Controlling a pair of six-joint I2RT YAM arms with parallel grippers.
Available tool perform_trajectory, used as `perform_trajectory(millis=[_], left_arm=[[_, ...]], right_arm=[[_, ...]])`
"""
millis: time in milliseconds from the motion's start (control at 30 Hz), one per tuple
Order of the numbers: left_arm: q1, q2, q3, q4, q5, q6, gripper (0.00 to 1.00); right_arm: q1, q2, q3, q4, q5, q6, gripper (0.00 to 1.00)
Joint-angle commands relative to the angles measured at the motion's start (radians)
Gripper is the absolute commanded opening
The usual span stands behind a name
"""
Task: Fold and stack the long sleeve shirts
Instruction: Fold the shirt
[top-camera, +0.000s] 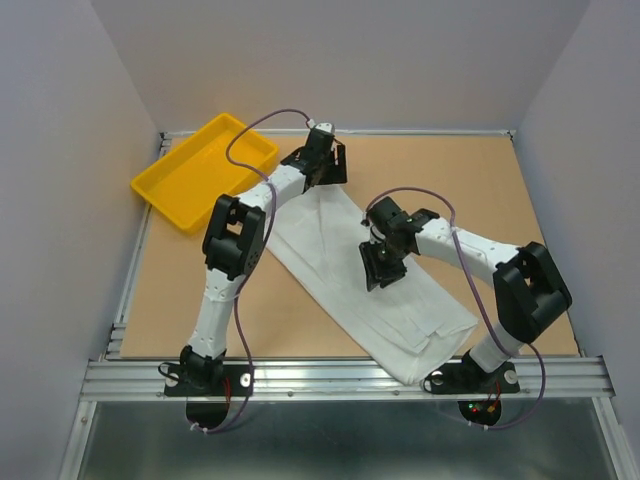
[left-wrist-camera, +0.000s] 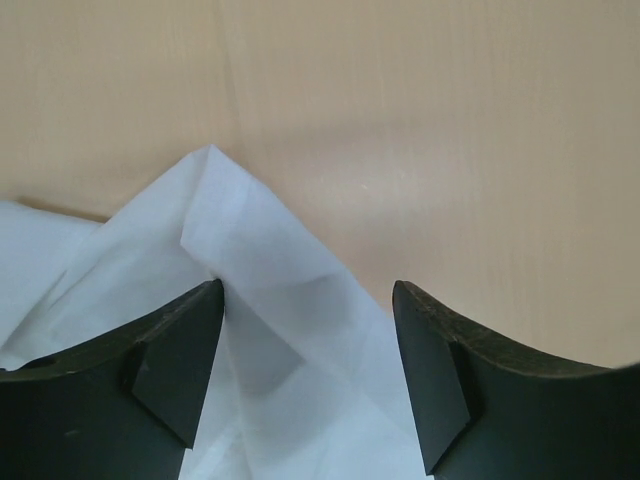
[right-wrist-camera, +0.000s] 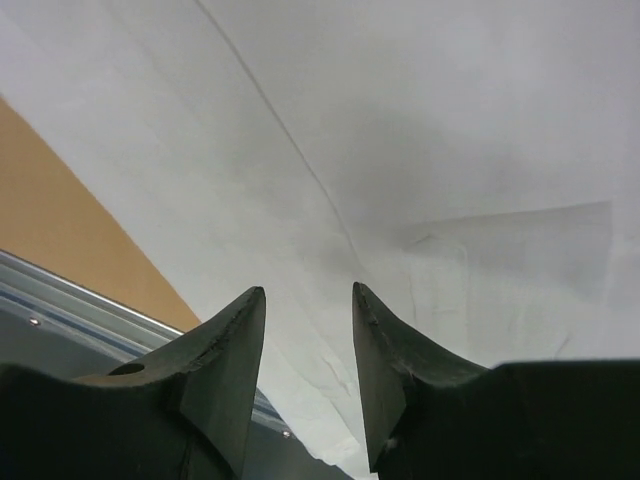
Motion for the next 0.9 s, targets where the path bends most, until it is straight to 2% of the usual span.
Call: perform_trajectory(millis=[0,100,233,267,433,600,733,867], left_arm=[[0.015,-0.27,-0.082,0.038,-0.073,-0.002,0.84],[0.021,-0.413,-0.211,-0.022,-0.163,-0.067,0.88],[0.022,-0.544,-0.368,-0.14,-0.239,-0.139,0.88],[0.022,-0.591,-0.457,-0.145,-0.233,-0.156,0.88],[0.024,-0.654,-0.709,-0.108,-0.191,-0.205,0.77],[0.024,-0.589,-0.745,-0.084,-0.187,-0.2,0.7],[0.024,-0.513,-0.723,-0.076,-0.19,-0.191,0.63],[0.026,-0.455,-0.7,-0.079,-0.176,-0.185,0.63]], right_arm=[[-0.034,-0.078,0.159,-0.001,0.083,-0.052,0.46],[-0.074,-0.05,0.237,-0.003,0.115,-0.098,0.46],[-0.116,0.011,0.303,-0.001,0.135,-0.147,0.45],[-0.131,0.025,0.309,0.0,0.137,-0.155,0.45],[-0.148,0.1,0.334,0.016,0.169,-0.178,0.41],[-0.149,0.126,0.291,0.034,0.163,-0.164,0.33],[-0.151,0.135,0.219,0.045,0.164,-0.141,0.32],[-0.151,0.146,0.154,0.068,0.158,-0.115,0.32]])
